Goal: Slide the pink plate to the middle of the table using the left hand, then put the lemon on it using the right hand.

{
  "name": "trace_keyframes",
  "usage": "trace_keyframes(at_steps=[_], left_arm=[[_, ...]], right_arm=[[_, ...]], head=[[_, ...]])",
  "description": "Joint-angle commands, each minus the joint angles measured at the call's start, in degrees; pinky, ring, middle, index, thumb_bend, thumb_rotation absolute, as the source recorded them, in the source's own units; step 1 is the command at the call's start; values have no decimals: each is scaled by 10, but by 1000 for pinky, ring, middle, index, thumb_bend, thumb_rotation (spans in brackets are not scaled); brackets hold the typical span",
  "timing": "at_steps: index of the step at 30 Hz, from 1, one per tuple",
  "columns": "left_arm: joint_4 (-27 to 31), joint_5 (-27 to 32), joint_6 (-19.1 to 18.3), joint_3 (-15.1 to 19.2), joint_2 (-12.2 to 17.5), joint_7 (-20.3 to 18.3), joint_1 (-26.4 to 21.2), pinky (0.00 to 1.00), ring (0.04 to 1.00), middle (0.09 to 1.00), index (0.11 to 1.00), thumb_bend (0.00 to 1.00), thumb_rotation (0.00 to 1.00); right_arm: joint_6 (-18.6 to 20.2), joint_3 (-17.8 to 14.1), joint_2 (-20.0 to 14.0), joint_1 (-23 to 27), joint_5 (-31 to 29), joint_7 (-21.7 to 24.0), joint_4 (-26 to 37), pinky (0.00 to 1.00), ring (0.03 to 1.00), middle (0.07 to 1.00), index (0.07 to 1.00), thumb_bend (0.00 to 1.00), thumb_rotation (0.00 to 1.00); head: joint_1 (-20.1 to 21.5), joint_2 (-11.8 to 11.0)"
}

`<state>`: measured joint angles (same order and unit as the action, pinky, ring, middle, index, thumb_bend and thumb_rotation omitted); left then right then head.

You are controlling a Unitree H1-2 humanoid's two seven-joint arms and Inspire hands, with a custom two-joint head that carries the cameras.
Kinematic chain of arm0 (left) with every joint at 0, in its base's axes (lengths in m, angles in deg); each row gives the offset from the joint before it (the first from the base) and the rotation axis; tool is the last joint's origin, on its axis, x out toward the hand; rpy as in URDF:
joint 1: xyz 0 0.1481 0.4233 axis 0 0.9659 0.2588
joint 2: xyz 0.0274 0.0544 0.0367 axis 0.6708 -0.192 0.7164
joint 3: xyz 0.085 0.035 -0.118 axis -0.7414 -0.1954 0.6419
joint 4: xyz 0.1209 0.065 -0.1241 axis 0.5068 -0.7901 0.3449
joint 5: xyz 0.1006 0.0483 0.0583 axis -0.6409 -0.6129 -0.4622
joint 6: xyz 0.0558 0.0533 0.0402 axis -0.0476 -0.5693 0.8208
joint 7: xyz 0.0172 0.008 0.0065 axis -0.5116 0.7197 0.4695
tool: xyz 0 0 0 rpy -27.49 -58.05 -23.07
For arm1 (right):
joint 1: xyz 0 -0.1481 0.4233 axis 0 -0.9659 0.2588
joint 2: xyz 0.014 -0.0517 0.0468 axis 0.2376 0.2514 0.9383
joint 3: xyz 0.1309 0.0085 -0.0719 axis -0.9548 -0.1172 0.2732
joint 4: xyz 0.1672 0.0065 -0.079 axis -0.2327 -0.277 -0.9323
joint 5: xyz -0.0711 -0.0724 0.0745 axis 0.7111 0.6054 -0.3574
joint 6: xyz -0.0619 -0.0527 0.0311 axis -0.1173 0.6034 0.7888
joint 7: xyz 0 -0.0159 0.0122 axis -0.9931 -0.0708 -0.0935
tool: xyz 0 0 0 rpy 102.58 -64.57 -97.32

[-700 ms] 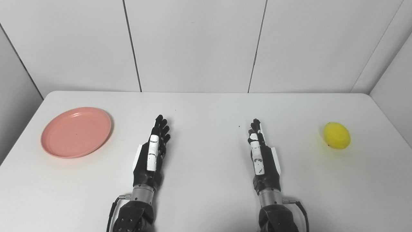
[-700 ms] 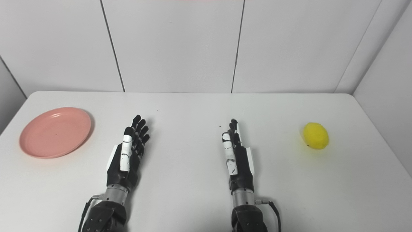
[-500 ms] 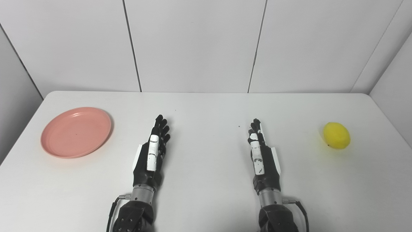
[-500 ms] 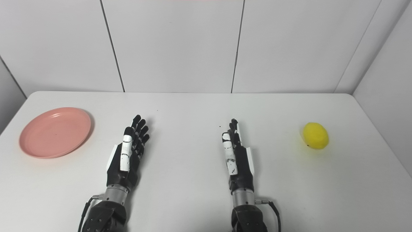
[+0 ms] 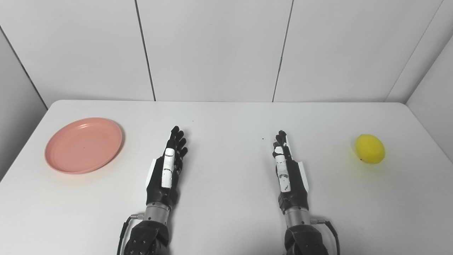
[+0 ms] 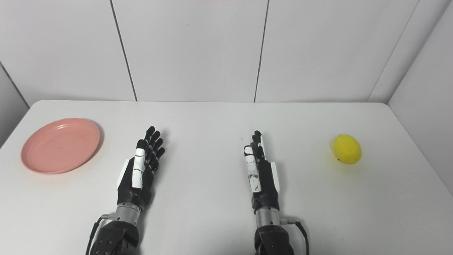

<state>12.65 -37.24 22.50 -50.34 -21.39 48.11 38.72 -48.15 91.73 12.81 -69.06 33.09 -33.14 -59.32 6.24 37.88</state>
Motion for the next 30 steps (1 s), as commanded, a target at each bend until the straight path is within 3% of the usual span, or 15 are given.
trace_keyframes(at_steps=[1, 10, 14, 20, 30], left_arm=[[-8, 1, 19, -1, -1, -6, -3, 1000, 1000, 1000, 1000, 620, 1000], [-8, -2, 19, -2, 0, -6, -3, 1000, 1000, 1000, 1000, 623, 1000], [-8, -16, 17, -6, -2, 2, 0, 1000, 997, 1000, 992, 628, 1000], [-16, -94, 25, -33, -2, 28, 7, 999, 992, 1000, 995, 584, 1000], [-22, -101, 25, -46, -23, 31, 8, 1000, 1000, 1000, 1000, 523, 1000]], right_arm=[[-30, 2, 4, 16, 3, -2, 12, 1000, 1000, 1000, 995, 709, 1000], [-30, 3, 3, 15, 4, -2, 11, 1000, 1000, 1000, 997, 719, 1000], [-24, 2, -1, 11, -6, 6, 16, 1000, 1000, 1000, 1000, 725, 1000], [-31, -6, -17, -3, -22, 16, 23, 1000, 1000, 1000, 1000, 755, 1000], [-78, -23, -35, -6, -62, 31, -7, 1000, 1000, 1000, 1000, 729, 994]], head=[[0, -1], [-6, -3], [-42, -14], [-130, -43], [-195, -76]])
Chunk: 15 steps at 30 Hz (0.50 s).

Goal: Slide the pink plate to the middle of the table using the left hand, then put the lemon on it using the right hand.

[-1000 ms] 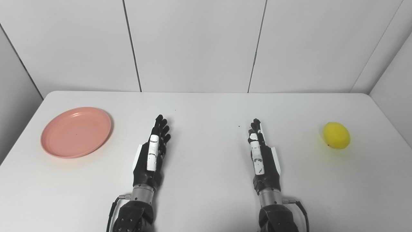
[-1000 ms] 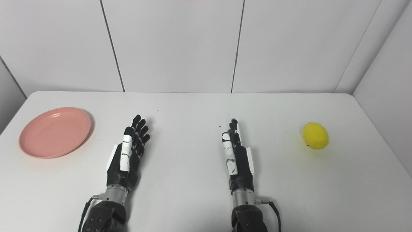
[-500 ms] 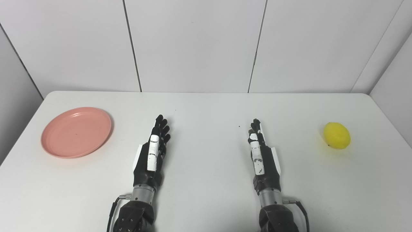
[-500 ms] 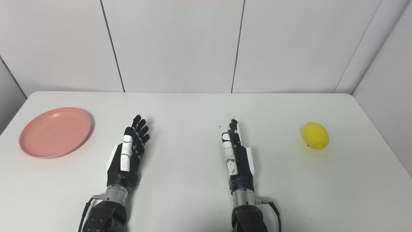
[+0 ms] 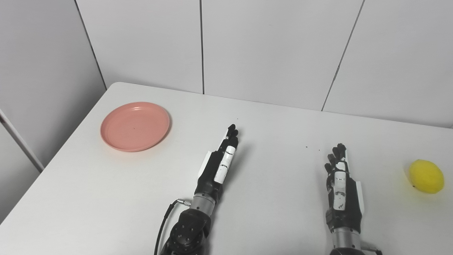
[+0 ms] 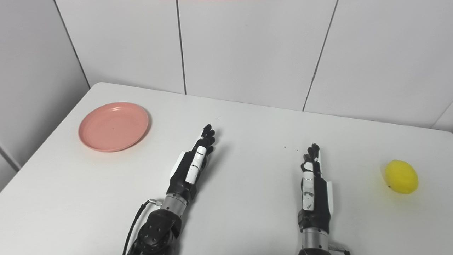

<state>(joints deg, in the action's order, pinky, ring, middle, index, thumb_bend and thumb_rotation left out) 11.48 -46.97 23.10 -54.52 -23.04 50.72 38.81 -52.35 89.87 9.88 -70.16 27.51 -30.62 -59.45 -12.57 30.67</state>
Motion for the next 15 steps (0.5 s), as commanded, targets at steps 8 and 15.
trace_keyframes(at_steps=[8, 15], left_arm=[[-29, 1, 34, 4, -17, 15, 3, 1000, 1000, 1000, 1000, 546, 1000], [-43, -5, 67, 28, -27, 48, -2, 1000, 965, 972, 951, 599, 1000]], right_arm=[[-55, -10, -8, 5, -13, 7, -18, 1000, 999, 1000, 1000, 709, 983], [-59, -11, -8, 9, -12, 4, -22, 1000, 996, 1000, 996, 687, 995]], head=[[-16, -15], [-19, -24]])
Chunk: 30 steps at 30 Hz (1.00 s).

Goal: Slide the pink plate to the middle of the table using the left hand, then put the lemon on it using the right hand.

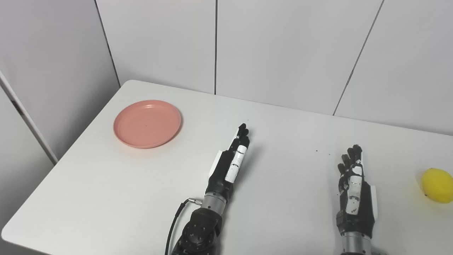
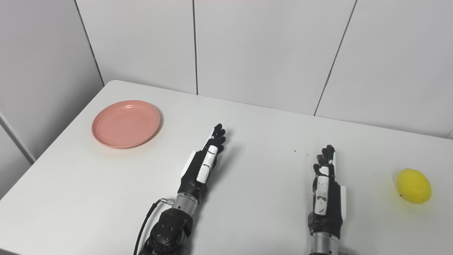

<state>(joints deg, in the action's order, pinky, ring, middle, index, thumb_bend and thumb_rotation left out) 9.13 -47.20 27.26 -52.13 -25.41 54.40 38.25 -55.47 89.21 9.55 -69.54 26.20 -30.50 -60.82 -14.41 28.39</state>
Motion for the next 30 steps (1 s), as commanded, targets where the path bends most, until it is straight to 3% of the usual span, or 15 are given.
trace_keyframes(at_steps=[1, 3, 7, 14, 24, 30], left_arm=[[-21, -2, 30, 6, -4, 14, 2, 1000, 961, 968, 948, 619, 1000], [-27, 12, 46, 15, -3, 13, -8, 961, 939, 949, 932, 637, 1000], [-12, 51, 42, 24, 3, -7, -25, 946, 935, 940, 927, 628, 1000], [-14, 84, 64, 58, 11, 0, -58, 866, 865, 871, 856, 614, 1000], [-2, 52, 78, 104, 38, 47, -102, 761, 770, 773, 757, 623, 1000], [15, 29, 57, 122, 62, 69, -120, 739, 734, 739, 722, 630, 1000]], right_arm=[[-29, -4, -5, 3, 2, 3, -10, 1000, 996, 1000, 996, 684, 996], [-29, -4, -5, 5, 3, 3, -11, 1000, 998, 1000, 997, 684, 999], [-30, -6, -5, 9, 1, 2, -15, 1000, 1000, 1000, 995, 686, 992], [-35, -7, -7, 13, 0, 3, -22, 1000, 999, 1000, 990, 664, 997], [-44, -6, -8, 12, -1, 4, -25, 1000, 996, 997, 985, 675, 985], [-46, -5, -12, 10, -4, 9, -27, 1000, 1000, 1000, 995, 671, 986]], head=[[0, -1], [0, -3], [-1, -7], [-4, -15], [-11, -17], [-31, -27]])
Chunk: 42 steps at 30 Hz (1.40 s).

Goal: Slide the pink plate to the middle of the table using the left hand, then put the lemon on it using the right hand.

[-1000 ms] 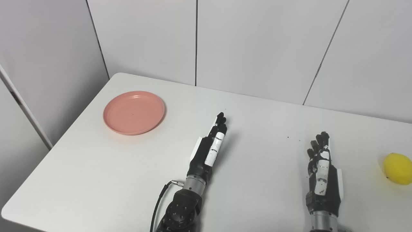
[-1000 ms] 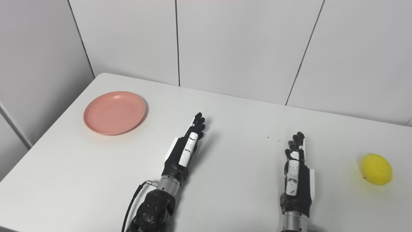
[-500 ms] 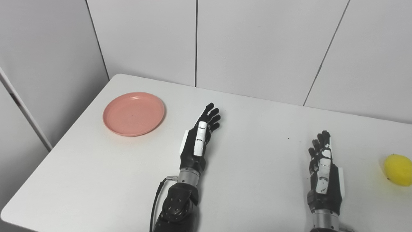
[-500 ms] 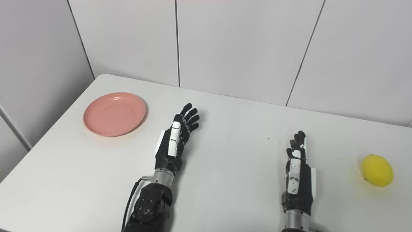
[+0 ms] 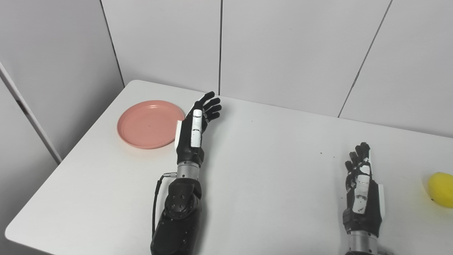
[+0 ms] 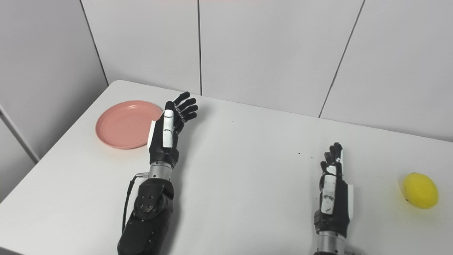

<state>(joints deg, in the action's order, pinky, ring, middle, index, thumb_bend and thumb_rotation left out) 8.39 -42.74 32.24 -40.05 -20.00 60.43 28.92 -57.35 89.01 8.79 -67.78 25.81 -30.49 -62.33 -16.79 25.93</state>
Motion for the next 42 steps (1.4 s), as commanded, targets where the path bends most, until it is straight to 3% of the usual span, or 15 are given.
trace_keyframes(at_steps=[1, 6, 12, 16, 19, 29, 34, 42], left_arm=[[25, -16, 3, 6, 12, 13, -30, 739, 732, 735, 718, 639, 1000], [24, -29, -10, 28, 33, 42, -45, 747, 718, 717, 699, 605, 1000], [13, -14, -13, 53, 63, 45, -55, 860, 742, 726, 706, 607, 1000], [-14, -3, 4, 77, 83, 55, -70, 781, 729, 714, 692, 607, 1000], [-22, -16, -8, 89, 101, 68, -77, 813, 724, 704, 681, 637, 1000], [-44, 1, -23, 121, 159, 70, -82, 694, 682, 688, 672, 691, 1000], [-53, 4, -44, 128, 179, 69, -80, 726, 707, 703, 685, 676, 1000], [-94, 10, -39, 140, 210, 74, -79, 709, 707, 711, 698, 687, 1000]], right_arm=[[-29, -3, -6, -8, -2, 9, -13, 1000, 1000, 1000, 996, 669, 988], [-34, -2, -14, -8, -4, 15, -17, 1000, 1000, 1000, 1000, 671, 999], [-31, -3, -20, -11, -12, 21, -17, 1000, 1000, 1000, 1000, 694, 999], [-26, -3, -21, -12, -15, 23, -15, 1000, 1000, 1000, 1000, 710, 989], [-19, -1, -19, -16, -12, 21, -4, 1000, 1000, 1000, 1000, 697, 989], [-9, 1, -11, -21, -4, 18, 13, 1000, 1000, 1000, 1000, 665, 1000], [-2, 2, -9, -23, -2, 19, 22, 1000, 1000, 1000, 1000, 670, 1000], [-1, 2, -6, -23, 1, 17, 26, 1000, 1000, 1000, 1000, 690, 1000]], head=[[-8, -4], [-27, -16], [-36, -23], [-35, -23], [-33, -21], [-31, -19], [-31, -18], [-32, -18]])
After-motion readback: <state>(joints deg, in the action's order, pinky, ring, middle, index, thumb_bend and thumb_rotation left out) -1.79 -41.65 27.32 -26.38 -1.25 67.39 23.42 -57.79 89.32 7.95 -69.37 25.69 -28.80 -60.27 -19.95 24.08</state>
